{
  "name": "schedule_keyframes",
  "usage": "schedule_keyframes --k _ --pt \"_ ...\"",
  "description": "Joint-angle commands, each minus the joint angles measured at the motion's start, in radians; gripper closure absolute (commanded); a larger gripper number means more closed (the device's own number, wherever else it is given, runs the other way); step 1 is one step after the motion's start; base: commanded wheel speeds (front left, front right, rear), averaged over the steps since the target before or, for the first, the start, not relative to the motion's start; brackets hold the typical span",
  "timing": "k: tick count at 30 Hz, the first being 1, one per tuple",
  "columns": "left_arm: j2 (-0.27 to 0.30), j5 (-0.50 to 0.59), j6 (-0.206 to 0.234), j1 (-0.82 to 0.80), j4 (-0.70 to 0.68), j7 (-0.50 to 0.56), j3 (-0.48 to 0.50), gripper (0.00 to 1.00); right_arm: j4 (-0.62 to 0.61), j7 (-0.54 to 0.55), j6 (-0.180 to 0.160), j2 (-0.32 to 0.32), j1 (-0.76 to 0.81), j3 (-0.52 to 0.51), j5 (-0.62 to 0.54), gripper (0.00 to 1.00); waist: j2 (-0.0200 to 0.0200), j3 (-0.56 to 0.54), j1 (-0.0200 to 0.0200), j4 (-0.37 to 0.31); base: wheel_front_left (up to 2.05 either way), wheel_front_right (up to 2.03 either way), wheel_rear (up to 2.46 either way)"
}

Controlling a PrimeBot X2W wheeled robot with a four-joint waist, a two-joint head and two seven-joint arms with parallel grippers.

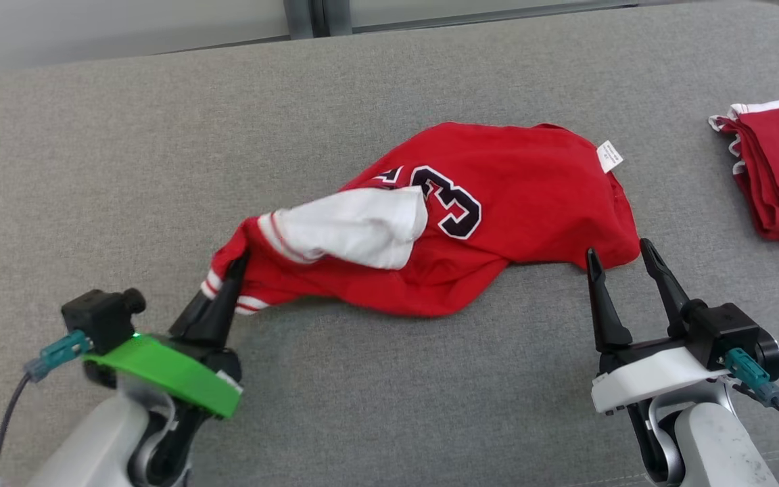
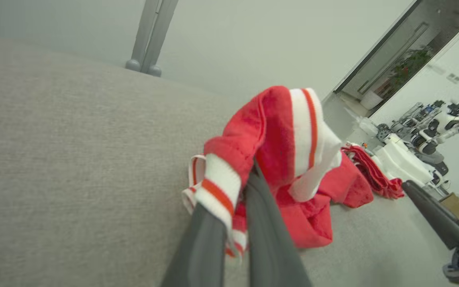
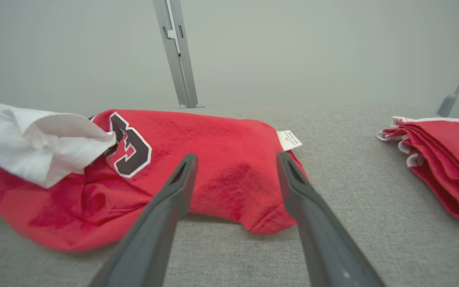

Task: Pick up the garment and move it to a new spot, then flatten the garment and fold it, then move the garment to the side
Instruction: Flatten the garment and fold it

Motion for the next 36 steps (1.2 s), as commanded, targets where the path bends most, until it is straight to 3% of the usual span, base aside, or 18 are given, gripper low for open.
schedule_keyframes --k 1,6,9,15,19,20,21,27,36 --pt "0.053 0.006 -0.002 0.007 0.033 -0.004 -0.010 1.00 0.001 -0.003 -0.002 -0.007 -0.004 0.000 0.001 0.00 0.0000 -0.009 0.0000 -0.001 0.00 0.00 0.00" --pt "0.101 0.095 -0.002 -0.030 0.148 -0.006 0.028 1.00 -0.001 -0.003 -0.002 -0.010 0.010 -0.012 0.004 0.00 0.0000 -0.018 0.0000 -0.005 0.00 0.00 0.00" --pt "0.074 0.196 0.005 -0.050 0.198 -0.006 0.076 1.00 -0.003 -0.003 -0.002 -0.009 0.016 -0.016 0.003 0.00 0.0000 -0.019 0.0000 -0.007 0.00 0.00 0.00" --pt "0.035 0.463 0.085 -0.107 0.257 -0.005 0.132 1.00 -0.009 -0.003 -0.002 -0.007 0.011 -0.013 -0.001 0.00 0.0000 -0.014 0.0000 -0.018 0.00 0.00 0.00" --pt "0.012 0.543 0.087 -0.127 0.295 -0.006 0.165 0.98 -0.009 -0.003 -0.002 -0.006 0.009 -0.014 0.001 0.00 0.0000 -0.012 0.0000 -0.034 0.00 0.00 0.00" --pt "0.007 0.551 0.082 -0.125 0.311 -0.005 0.172 0.07 -0.009 -0.003 -0.002 -0.005 0.010 -0.016 0.002 0.00 0.0000 -0.012 0.0000 -0.038 0.00 0.00 0.00" --pt "0.003 0.554 0.076 -0.122 0.319 -0.006 0.178 0.00 -0.010 -0.003 -0.002 -0.005 0.011 -0.019 0.002 0.00 0.0000 -0.013 0.0000 -0.041 0.00 0.00 0.00" --pt "0.003 0.538 0.045 -0.075 0.371 -0.005 0.222 0.00 -0.010 -0.003 -0.002 -0.003 0.030 -0.040 -0.001 0.00 0.0000 -0.031 0.0000 -0.041 0.00 0.00 0.00" --pt "-0.042 0.572 0.088 0.066 0.206 -0.006 0.393 0.00 -0.016 -0.003 -0.002 -0.001 0.051 -0.064 -0.008 0.00 0.0000 -0.066 0.0000 0.021 0.00 0.00 0.00"
